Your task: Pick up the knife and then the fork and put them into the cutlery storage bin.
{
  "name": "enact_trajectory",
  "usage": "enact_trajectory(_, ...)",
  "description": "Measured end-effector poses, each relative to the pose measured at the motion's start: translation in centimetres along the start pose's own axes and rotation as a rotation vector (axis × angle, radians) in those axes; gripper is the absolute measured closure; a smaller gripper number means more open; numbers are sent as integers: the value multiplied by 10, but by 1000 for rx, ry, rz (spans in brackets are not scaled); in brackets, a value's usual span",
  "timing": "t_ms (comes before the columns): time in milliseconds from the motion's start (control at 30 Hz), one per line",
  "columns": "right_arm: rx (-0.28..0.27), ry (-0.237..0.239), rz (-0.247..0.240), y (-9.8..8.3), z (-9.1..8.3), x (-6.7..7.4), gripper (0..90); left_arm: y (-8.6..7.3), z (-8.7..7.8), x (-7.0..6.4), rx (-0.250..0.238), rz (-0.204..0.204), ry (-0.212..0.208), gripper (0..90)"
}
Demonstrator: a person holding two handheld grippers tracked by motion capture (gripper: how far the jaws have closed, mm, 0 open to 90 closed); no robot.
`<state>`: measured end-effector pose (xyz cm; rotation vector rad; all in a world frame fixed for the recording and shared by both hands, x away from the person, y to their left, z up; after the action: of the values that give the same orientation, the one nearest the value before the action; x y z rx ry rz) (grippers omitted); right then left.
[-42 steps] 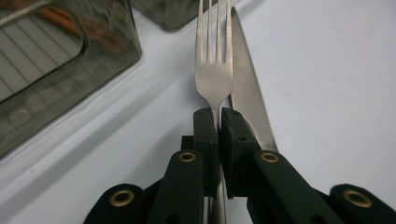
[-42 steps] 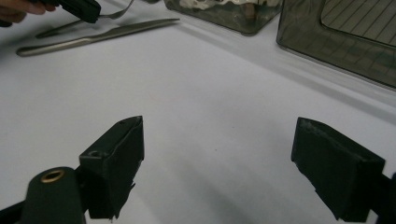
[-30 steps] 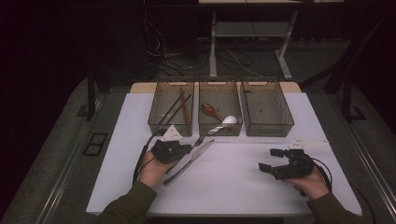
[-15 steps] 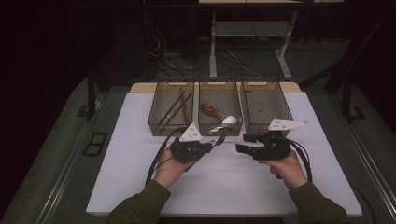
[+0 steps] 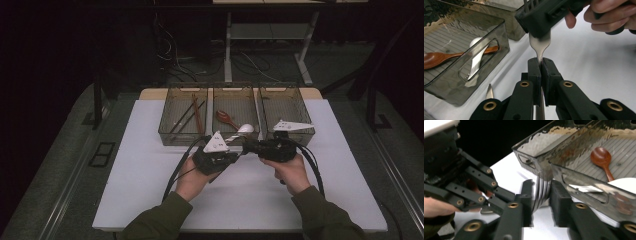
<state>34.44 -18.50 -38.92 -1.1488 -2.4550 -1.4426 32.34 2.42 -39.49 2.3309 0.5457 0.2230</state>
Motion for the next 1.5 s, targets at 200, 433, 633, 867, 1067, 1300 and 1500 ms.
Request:
enact_trajectory(200, -17, -28, -18, 1, -2, 3, 801, 0, 0, 0, -23, -14, -24, 846)
enact_trajectory(433, -22, -73, -42, 3, -4, 2, 872, -2, 2, -2, -47, -26, -74, 764)
enact_trajectory(633, -33, -109, -23, 5, -18, -13, 872, -14, -3, 5, -54, -53, -90, 632)
enact_trajectory(867, -45, -150, -25, 10, -38, -26, 872, -35, -12, 12, -81, -50, -90, 495)
enact_trajectory(1067, -62, -190, -24, 17, -61, -39, 872, -58, -24, 22, -84, -73, -80, 421)
enact_trajectory(1300, -98, -218, -10, 31, -87, -53, 872, -87, -37, 29, -86, -114, -60, 312)
enact_trajectory(1500, -149, -255, 11, 48, -117, -67, 872, -110, -46, 29, -79, -138, -45, 220)
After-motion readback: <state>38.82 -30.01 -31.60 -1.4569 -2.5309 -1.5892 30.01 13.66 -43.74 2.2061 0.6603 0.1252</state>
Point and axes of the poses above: each handheld gripper's, and its own axes: z roughly forward along the jaws, y roughly out of its top, x roughly to its left, the point moved 2 cm from there along z, roughly forward along the jaws, and after that the axes turned 13 degrees about x, right-handed, at the moved point
